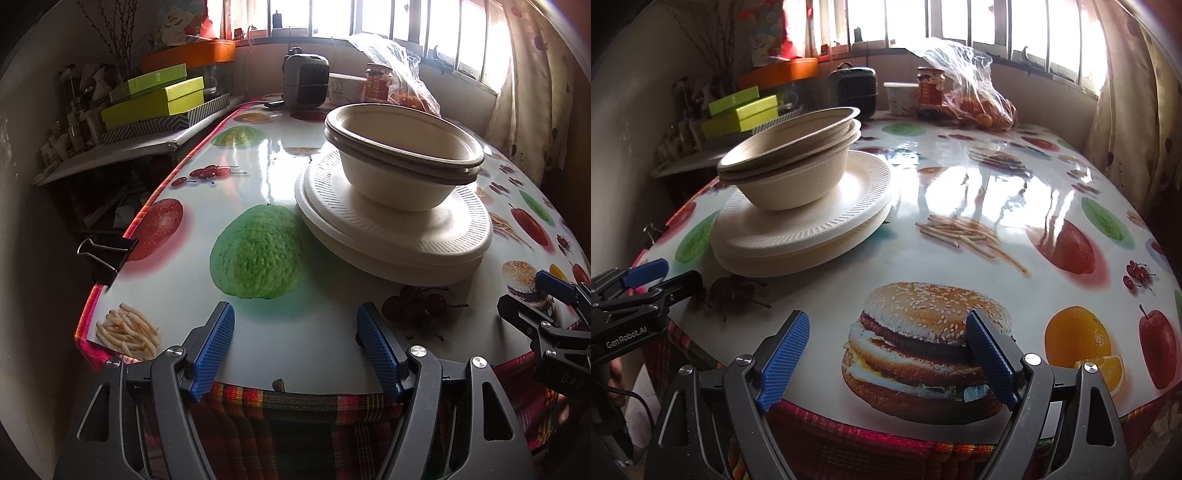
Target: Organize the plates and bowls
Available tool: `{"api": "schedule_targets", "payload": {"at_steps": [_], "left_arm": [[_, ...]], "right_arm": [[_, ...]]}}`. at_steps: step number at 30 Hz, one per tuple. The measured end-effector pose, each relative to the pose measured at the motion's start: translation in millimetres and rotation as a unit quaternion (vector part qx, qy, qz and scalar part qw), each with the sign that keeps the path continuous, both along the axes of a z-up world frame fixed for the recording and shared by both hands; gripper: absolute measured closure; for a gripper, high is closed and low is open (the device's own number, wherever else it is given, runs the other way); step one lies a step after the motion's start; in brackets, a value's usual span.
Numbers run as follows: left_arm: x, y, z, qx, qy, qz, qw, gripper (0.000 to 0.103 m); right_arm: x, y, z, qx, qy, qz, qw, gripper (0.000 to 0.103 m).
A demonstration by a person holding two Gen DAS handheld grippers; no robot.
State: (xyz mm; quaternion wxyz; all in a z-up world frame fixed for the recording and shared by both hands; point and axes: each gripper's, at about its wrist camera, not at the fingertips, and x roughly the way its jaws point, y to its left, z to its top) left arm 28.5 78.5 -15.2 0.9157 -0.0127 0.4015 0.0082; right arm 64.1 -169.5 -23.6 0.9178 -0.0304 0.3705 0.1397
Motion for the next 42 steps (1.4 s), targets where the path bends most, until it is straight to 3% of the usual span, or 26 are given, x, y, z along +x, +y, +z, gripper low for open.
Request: {"api": "schedule_targets", "payload": {"at_steps": [10,42], "left_arm": [[-2.0,0.3,0.1,0.001,-0.004,0.004,1.0000,0.033],[-3.4,-1.0,1.0,0.000,-0.004,0.001,1.0000,0.033]], "right_arm": [[-4.3,3.0,5.5,0.010,-0.022,0.007,1.000,0.016],[-5.9,5.0,4.7,0.010,-0.022,0.010,1.000,0.016]]}}
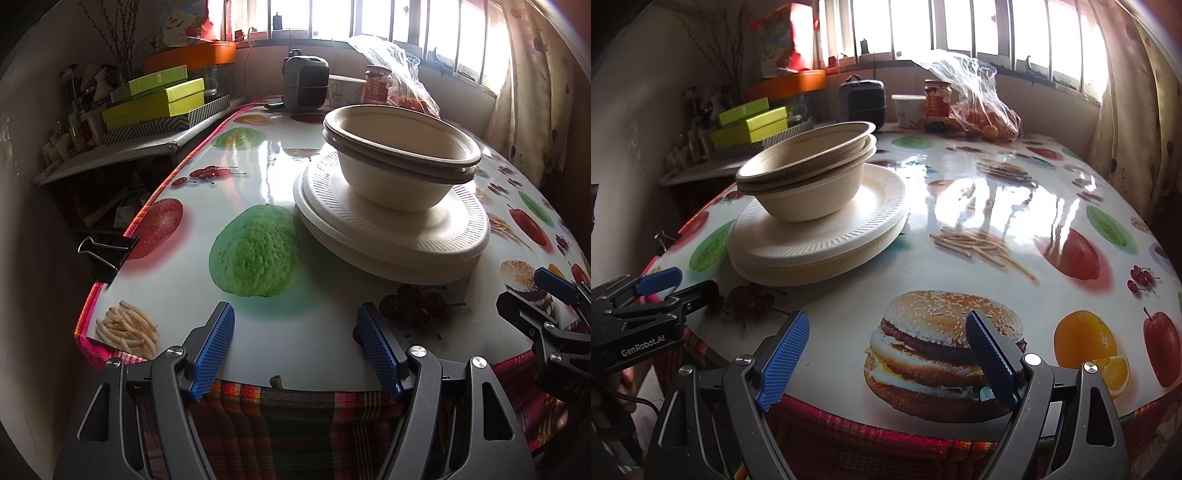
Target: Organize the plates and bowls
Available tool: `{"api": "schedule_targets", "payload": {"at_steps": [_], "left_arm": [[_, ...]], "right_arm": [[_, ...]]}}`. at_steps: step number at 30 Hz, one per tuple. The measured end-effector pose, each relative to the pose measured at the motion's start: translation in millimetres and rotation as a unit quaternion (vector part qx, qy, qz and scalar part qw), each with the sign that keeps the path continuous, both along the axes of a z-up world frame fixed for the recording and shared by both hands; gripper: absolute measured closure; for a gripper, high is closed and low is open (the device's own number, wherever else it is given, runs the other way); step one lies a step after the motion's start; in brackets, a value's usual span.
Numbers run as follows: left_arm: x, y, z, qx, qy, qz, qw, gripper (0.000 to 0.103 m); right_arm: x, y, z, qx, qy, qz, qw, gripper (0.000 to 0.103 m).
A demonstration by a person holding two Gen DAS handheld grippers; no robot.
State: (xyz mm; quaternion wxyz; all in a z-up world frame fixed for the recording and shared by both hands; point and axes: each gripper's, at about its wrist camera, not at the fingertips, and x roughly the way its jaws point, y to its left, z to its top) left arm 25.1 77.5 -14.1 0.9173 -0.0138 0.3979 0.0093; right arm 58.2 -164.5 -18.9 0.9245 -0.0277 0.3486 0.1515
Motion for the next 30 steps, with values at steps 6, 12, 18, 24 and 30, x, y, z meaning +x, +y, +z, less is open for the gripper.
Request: {"api": "schedule_targets", "payload": {"at_steps": [6,12,18,24,30], "left_arm": [[0.1,0.2,-0.3,0.000,0.000,0.000,1.0000,0.033],[0.1,0.3,0.0,0.000,0.000,0.000,1.0000,0.033],[0.0,-0.1,0.0,0.000,0.000,0.000,1.0000,0.033],[0.0,-0.3,0.1,0.000,0.000,0.000,1.0000,0.033],[0.0,-0.3,-0.1,0.000,0.000,0.000,1.0000,0.033]], "right_arm": [[-1.3,0.4,-1.3,0.001,0.002,-0.001,1.000,0.016],[-0.7,0.0,-1.1,0.001,0.003,-0.001,1.000,0.016],[-1.7,0.0,-3.6,0.001,0.005,-0.001,1.000,0.016],[-1.3,-0.3,-4.1,0.002,0.007,-0.001,1.000,0.016],[0.0,-0.5,-6.2,0.002,0.010,-0.002,1.000,0.016]]}}
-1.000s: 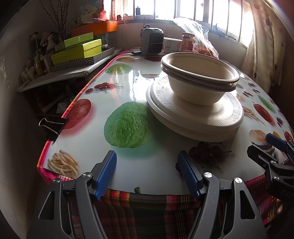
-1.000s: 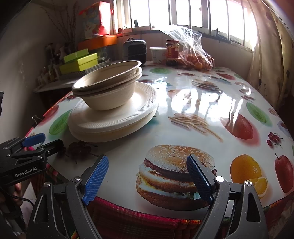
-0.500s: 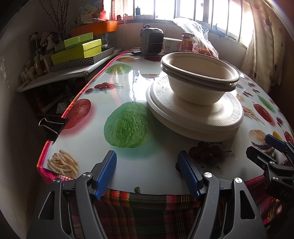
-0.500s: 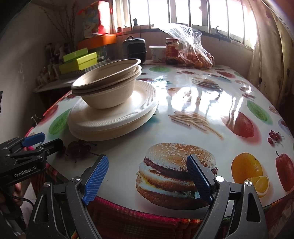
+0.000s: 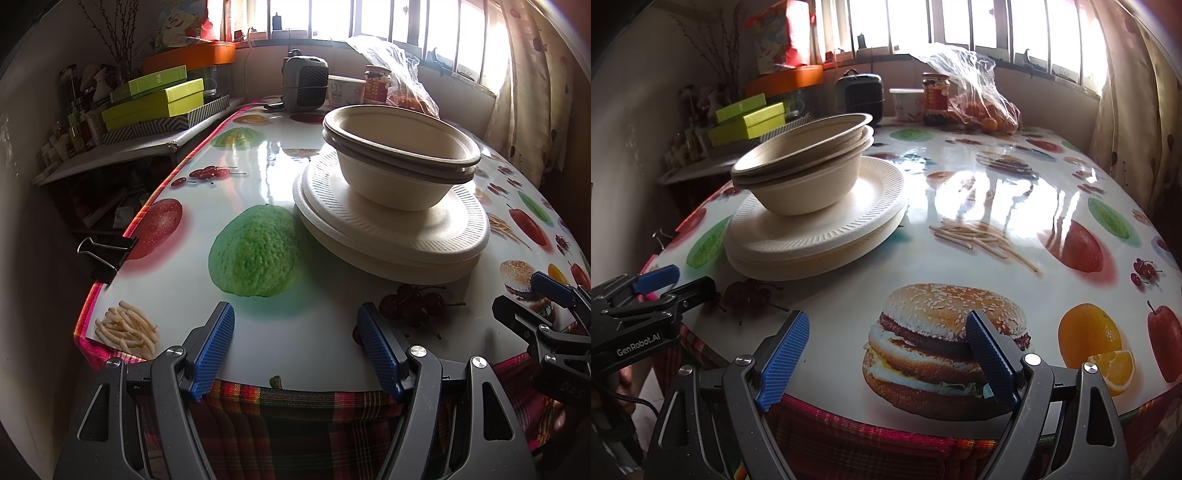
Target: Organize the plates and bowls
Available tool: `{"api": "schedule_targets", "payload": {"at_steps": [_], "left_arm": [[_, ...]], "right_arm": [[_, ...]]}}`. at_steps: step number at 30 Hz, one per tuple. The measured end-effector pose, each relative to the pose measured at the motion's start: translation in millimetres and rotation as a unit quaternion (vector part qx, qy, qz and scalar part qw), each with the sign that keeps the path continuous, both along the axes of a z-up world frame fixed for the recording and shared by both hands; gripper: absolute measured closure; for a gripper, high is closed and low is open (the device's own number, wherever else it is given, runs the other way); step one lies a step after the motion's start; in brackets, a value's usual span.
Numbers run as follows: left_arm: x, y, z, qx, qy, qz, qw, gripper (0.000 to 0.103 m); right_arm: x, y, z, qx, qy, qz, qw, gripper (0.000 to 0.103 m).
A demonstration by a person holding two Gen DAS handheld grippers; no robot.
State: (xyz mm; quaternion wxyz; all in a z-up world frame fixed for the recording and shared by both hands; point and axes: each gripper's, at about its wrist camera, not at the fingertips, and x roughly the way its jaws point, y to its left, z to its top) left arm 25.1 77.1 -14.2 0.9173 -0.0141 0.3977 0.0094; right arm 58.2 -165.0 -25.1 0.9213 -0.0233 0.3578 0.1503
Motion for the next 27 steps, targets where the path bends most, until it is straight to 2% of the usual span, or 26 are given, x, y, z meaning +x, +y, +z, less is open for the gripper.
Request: {"api": "schedule_targets", "payload": {"at_steps": [27], "left_arm": [[2.4,-2.6,1.1,0.001,-0.001,-0.002,1.0000,0.033]], "right_arm": [[0.1,0.4,0.1,-0.001,0.001,0.000,1.000,0.015]]}}
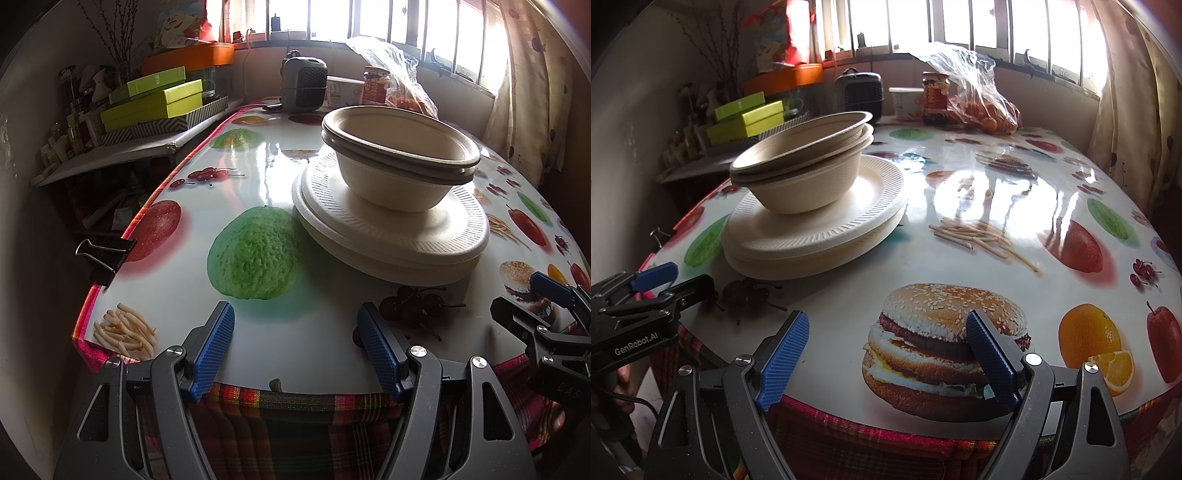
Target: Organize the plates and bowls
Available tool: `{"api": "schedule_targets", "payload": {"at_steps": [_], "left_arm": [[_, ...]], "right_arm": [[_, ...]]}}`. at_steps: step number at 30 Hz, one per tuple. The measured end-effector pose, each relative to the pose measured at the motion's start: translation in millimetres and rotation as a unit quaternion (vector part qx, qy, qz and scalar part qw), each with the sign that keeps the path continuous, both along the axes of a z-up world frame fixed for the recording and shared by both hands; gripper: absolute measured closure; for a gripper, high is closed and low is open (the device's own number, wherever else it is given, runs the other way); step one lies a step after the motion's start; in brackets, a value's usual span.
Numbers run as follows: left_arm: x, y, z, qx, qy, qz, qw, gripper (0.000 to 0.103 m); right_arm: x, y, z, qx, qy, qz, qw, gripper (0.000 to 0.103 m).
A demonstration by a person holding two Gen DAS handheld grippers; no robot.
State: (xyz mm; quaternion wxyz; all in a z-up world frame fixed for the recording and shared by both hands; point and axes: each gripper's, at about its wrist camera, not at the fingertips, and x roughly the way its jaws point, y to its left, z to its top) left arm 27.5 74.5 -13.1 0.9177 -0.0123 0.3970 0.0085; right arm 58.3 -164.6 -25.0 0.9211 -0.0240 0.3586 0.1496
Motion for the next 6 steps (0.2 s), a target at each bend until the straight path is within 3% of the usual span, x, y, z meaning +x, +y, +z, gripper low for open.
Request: {"api": "schedule_targets", "payload": {"at_steps": [6], "left_arm": [[2.6,-1.7,0.4,0.000,-0.001,-0.002,1.0000,0.033]], "right_arm": [[0.0,-0.1,0.0,0.000,0.000,0.000,1.000,0.015]]}}
